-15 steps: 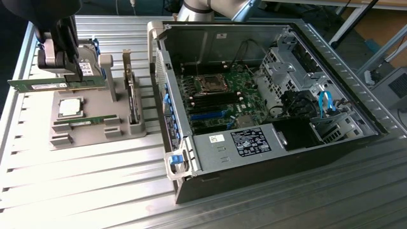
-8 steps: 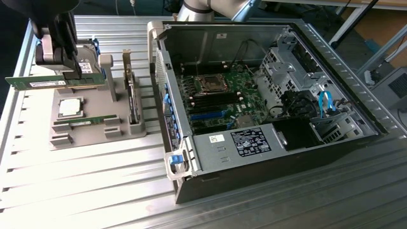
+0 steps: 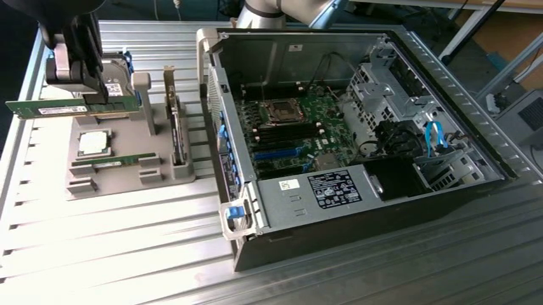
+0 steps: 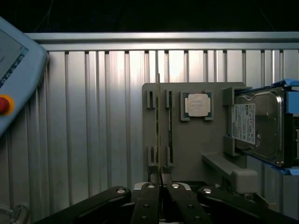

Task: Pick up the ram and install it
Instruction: 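Pick up the ram and move it above insertion slot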

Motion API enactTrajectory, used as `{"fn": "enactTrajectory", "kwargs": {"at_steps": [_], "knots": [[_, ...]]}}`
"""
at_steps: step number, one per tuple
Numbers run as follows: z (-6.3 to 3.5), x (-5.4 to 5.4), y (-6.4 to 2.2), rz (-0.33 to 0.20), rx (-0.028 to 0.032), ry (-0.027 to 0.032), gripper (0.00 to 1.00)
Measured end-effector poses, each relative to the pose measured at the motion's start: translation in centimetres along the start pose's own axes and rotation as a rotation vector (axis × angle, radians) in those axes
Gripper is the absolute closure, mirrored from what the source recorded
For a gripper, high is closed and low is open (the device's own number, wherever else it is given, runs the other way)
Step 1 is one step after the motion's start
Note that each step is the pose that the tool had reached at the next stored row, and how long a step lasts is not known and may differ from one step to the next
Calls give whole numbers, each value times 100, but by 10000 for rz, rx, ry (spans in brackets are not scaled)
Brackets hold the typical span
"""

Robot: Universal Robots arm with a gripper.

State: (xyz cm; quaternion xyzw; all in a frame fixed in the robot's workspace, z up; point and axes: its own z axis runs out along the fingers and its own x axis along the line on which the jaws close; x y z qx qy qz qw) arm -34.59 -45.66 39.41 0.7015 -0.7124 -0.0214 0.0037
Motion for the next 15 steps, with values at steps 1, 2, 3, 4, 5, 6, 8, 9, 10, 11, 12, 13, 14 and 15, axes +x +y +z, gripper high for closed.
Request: {"fn": "enactTrajectory", "kwargs": {"at_steps": [1, 2, 3, 4, 5, 6, 8, 9, 10, 11, 12, 13, 14, 15], "knots": [[0, 0, 0, 0, 1, -1, 88], [0, 0, 0, 0, 0, -1, 88], [0, 0, 0, 0, 0, 0, 88], [-1, 0, 0, -1, -1, 1, 88], [-3, 0, -6, -1, -2, 2, 88], [-3, 0, -13, -2, -3, 2, 88], [-2, -1, -31, 0, -1, 1, 88], [-4, -1, -45, 0, -2, 1, 88], [-4, -1, -60, -1, -1, 0, 88], [-6, -2, -88, 0, -1, 0, 88], [-7, -2, -111, -1, -1, 1, 88], [-9, -2, -131, -1, -2, 1, 88], [-10, -3, -165, -2, -3, 1, 88], [-12, -3, -203, -2, -4, 0, 88]]}}
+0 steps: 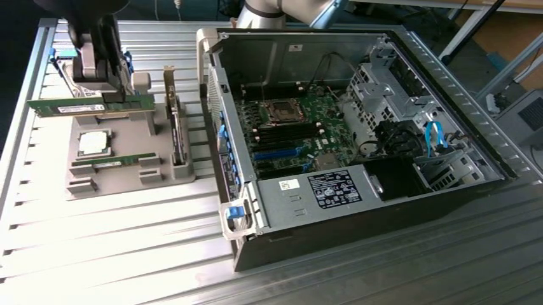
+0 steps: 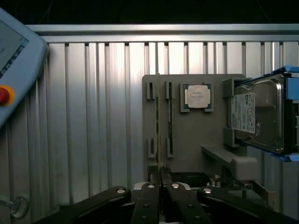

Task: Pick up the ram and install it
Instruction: 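Pick up the ram and move it above insertion slot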

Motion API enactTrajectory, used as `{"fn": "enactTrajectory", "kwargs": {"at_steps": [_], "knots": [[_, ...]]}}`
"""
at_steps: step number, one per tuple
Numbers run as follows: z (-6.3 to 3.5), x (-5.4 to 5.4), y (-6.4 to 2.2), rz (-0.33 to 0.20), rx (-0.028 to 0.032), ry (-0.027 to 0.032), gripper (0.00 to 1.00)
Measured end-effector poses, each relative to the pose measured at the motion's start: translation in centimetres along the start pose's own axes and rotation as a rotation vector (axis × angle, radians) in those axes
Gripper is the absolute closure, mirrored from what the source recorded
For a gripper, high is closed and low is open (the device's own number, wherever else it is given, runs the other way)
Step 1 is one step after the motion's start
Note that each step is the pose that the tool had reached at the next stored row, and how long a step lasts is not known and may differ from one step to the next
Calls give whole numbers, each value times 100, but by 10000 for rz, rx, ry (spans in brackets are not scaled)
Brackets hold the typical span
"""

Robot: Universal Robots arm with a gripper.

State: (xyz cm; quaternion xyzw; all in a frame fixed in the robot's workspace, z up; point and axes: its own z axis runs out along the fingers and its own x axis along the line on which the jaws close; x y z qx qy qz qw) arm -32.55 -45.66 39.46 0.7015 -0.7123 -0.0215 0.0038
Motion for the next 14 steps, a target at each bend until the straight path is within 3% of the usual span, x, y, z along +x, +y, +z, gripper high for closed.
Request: {"fn": "enactTrajectory", "kwargs": {"at_steps": [14], "knots": [[-24, -9, -568, -12, -42, 1, 88]]}}
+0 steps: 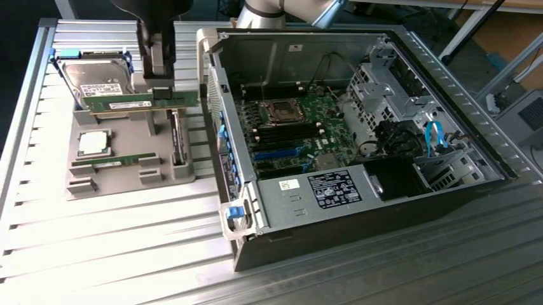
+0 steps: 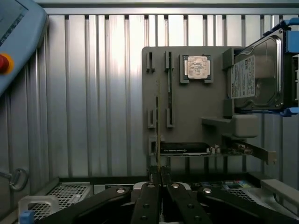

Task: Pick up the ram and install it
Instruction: 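Pick up the ram and move it above insertion slot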

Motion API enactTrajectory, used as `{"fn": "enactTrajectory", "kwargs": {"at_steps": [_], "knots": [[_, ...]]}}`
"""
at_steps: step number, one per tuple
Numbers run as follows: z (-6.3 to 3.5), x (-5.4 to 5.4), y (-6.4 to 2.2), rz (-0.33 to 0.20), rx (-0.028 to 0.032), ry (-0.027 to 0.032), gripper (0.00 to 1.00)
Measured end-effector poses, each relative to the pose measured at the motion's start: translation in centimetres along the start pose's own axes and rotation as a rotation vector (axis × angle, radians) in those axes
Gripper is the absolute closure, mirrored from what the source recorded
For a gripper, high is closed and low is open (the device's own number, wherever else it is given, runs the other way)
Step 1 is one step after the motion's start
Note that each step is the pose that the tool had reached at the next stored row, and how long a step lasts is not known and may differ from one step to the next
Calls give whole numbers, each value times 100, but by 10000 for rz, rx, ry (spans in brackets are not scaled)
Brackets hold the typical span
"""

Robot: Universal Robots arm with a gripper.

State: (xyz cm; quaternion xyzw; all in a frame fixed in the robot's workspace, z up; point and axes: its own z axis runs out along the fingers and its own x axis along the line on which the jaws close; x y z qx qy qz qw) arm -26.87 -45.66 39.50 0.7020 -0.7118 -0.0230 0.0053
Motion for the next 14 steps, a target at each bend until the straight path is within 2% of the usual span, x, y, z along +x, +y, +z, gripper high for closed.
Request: {"fn": "enactTrajectory", "kwargs": {"at_steps": [14], "knots": [[-16, -6, -408, -8, -47, 1, 88]]}}
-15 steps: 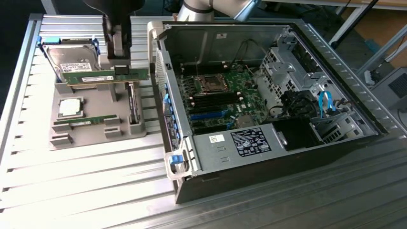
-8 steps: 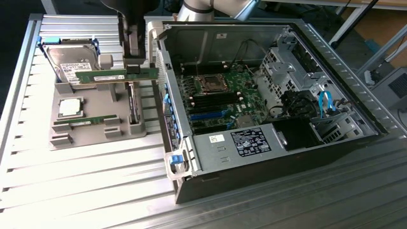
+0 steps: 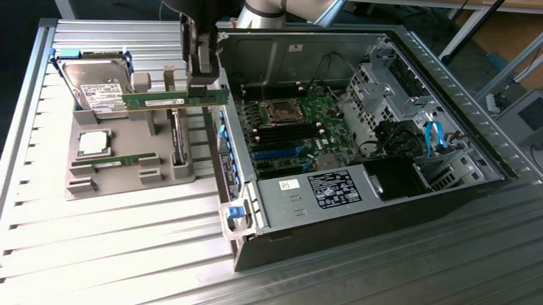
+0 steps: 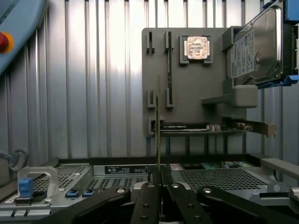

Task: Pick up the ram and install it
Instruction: 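Pick up the ram and move it above insertion slot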

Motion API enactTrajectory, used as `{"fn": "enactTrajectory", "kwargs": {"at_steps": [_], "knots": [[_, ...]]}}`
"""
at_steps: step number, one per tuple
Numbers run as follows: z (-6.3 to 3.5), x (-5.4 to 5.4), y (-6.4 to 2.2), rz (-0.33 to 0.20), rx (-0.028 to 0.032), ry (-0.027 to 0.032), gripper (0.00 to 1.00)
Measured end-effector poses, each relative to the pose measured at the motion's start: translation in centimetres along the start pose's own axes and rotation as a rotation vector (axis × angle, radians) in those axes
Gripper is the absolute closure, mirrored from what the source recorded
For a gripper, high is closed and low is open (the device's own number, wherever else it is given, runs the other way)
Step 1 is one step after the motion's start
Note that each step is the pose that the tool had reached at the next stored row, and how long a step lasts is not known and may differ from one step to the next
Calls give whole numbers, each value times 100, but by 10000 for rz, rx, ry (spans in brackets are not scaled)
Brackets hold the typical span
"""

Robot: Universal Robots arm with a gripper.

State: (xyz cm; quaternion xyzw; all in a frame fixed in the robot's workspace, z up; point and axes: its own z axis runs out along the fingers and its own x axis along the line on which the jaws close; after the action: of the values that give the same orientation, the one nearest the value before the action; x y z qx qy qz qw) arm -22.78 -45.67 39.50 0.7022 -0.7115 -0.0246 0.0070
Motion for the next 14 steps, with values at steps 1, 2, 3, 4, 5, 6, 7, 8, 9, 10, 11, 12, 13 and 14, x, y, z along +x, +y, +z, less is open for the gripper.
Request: {"fn": "enactTrajectory", "kwargs": {"at_steps": [1, 2, 3, 4, 5, 6, 7, 8, 9, 10, 11, 12, 13, 14], "knots": [[-1, 0, -26, -2, -4, 1, 88], [-2, -1, -54, -2, -7, 0, 88], [-4, -1, -80, -3, -11, 1, 88], [-5, -2, -108, -3, -14, 0, 88], [-6, -2, -132, -3, -17, 1, 88], [-8, -2, -166, -4, -20, 2, 88], [-10, -3, -194, -5, -24, 2, 88], [-11, -3, -228, -8, -26, 1, 88], [-11, -3, -252, -9, -27, 1, 88], [-13, -4, -276, -10, -29, 1, 88], [-14, -4, -315, -11, -32, 2, 88], [-15, -5, -346, -14, -33, 1, 88], [-17, -5, -371, -16, -35, 1, 88], [-18, -5, -396, -18, -38, 2, 88]]}}
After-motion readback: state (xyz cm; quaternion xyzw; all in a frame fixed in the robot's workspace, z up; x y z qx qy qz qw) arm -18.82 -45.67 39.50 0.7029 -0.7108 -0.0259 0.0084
